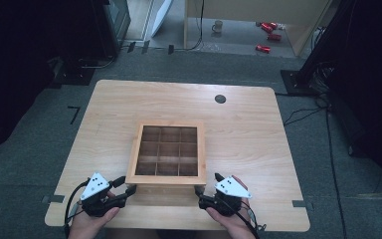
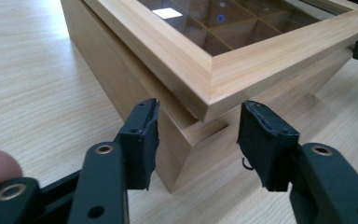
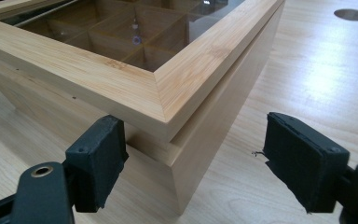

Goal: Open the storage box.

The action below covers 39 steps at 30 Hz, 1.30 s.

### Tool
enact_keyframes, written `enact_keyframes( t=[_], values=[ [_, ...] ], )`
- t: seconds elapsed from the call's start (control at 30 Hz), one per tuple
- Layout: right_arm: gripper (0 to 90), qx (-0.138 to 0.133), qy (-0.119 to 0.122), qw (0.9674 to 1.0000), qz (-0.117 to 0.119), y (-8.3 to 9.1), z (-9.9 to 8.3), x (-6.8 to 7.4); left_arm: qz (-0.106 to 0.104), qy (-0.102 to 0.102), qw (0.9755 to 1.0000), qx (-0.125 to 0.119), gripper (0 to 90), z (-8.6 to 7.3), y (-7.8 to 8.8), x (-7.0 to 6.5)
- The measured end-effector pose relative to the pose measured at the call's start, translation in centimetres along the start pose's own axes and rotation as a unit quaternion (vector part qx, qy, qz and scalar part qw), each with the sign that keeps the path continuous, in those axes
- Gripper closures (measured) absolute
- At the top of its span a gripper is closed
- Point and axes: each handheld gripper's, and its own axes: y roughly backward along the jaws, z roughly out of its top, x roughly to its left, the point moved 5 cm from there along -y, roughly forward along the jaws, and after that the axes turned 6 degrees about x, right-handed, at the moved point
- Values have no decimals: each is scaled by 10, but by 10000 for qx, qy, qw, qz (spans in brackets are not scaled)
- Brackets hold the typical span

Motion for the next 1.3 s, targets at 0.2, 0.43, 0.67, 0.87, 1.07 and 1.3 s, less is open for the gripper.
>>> enact_keyframes(
  t=[0.2,0.43,0.67,0.87,1.07,1.3],
  values=[
    [216,-90,81,9999,-59,3,6,-2,89,-17,9999,90,397,-8,3,12],
    [216,-286,260,9992,-102,9,22,-6,564,33,9975,435,283,-27,3,40],
    [215,-458,414,9980,-106,15,37,-8,966,75,9930,668,281,-39,2,59],
    [208,-741,623,9952,-132,23,65,-12,1227,197,9886,847,284,-46,-1,71],
    [201,-820,758,9936,-195,24,89,-15,1338,248,9868,873,284,-48,-5,73],
    [199,-933,714,9929,-190,21,116,-20,1481,202,9850,863,263,-47,-9,71]
  ],
)
